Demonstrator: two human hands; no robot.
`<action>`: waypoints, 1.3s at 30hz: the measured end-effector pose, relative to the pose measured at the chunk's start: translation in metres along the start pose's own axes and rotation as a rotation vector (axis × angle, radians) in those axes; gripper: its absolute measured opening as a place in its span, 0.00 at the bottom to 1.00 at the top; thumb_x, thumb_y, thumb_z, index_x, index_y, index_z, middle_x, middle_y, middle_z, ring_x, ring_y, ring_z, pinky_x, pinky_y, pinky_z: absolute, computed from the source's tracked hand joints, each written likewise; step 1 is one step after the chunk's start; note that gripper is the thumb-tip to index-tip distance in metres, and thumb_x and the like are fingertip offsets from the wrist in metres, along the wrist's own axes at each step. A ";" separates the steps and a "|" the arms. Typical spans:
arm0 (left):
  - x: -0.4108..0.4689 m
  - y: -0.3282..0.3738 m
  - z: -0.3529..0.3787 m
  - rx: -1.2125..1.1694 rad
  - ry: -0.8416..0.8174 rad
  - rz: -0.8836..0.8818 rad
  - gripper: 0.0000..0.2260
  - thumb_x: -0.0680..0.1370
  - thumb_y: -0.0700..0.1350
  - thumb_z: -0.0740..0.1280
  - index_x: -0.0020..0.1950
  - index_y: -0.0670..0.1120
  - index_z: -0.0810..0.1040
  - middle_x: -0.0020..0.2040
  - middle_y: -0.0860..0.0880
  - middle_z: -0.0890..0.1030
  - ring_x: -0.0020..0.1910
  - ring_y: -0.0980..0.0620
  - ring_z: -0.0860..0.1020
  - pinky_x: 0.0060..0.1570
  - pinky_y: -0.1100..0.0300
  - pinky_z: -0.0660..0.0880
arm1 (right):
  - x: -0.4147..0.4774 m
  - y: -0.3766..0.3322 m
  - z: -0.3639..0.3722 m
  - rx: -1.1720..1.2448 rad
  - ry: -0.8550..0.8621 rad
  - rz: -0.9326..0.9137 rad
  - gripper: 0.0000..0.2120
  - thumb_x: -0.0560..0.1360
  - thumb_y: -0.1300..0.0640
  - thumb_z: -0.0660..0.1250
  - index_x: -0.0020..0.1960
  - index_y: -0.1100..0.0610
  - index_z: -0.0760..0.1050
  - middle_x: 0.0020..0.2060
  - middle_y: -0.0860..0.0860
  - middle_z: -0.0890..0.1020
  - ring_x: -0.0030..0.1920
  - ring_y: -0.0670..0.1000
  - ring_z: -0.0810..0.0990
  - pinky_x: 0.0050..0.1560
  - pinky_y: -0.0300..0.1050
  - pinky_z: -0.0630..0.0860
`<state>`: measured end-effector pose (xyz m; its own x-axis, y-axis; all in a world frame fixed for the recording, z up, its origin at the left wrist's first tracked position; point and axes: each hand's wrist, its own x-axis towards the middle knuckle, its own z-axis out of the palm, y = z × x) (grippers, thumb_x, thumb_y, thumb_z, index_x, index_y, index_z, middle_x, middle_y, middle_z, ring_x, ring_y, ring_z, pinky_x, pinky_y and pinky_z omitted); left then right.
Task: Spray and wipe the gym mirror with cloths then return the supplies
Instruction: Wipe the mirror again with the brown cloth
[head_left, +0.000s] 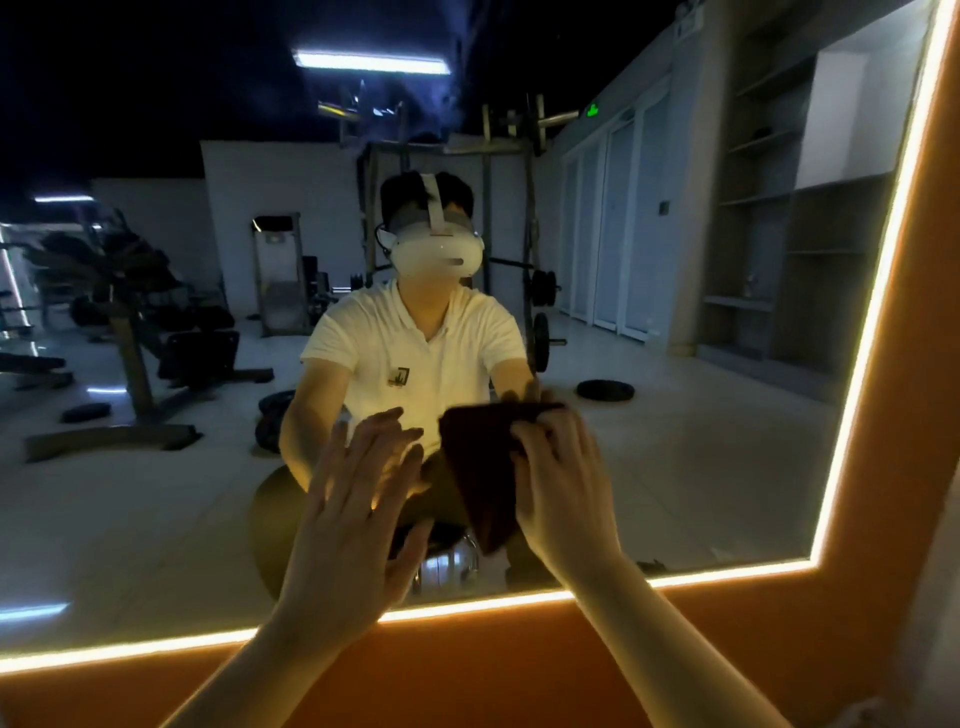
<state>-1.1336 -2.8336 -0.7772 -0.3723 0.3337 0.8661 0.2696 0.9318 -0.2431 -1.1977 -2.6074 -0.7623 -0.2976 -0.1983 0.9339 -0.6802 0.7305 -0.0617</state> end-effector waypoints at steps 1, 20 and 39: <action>0.012 -0.009 -0.005 0.006 0.006 -0.003 0.30 0.81 0.53 0.66 0.80 0.42 0.67 0.83 0.40 0.60 0.83 0.40 0.57 0.79 0.35 0.55 | 0.024 0.000 -0.004 -0.016 0.061 0.017 0.18 0.75 0.56 0.72 0.63 0.56 0.72 0.64 0.57 0.71 0.63 0.58 0.75 0.61 0.57 0.79; 0.211 -0.083 -0.097 0.178 0.140 -0.066 0.26 0.82 0.52 0.62 0.76 0.39 0.71 0.74 0.38 0.72 0.75 0.39 0.69 0.76 0.39 0.63 | 0.310 -0.013 -0.065 -0.416 0.152 -0.134 0.31 0.86 0.45 0.50 0.83 0.60 0.53 0.83 0.59 0.54 0.83 0.58 0.50 0.82 0.56 0.46; 0.259 -0.087 -0.119 0.225 0.192 -0.089 0.24 0.80 0.51 0.57 0.70 0.38 0.74 0.66 0.38 0.78 0.65 0.39 0.76 0.68 0.41 0.71 | 0.390 -0.039 -0.088 -0.498 0.111 -0.216 0.31 0.86 0.43 0.46 0.83 0.58 0.52 0.83 0.56 0.54 0.83 0.55 0.48 0.83 0.56 0.46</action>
<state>-1.1480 -2.8455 -0.4801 -0.2051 0.2362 0.9498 0.0321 0.9715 -0.2347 -1.2280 -2.6560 -0.3651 -0.0960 -0.3279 0.9398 -0.3114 0.9067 0.2845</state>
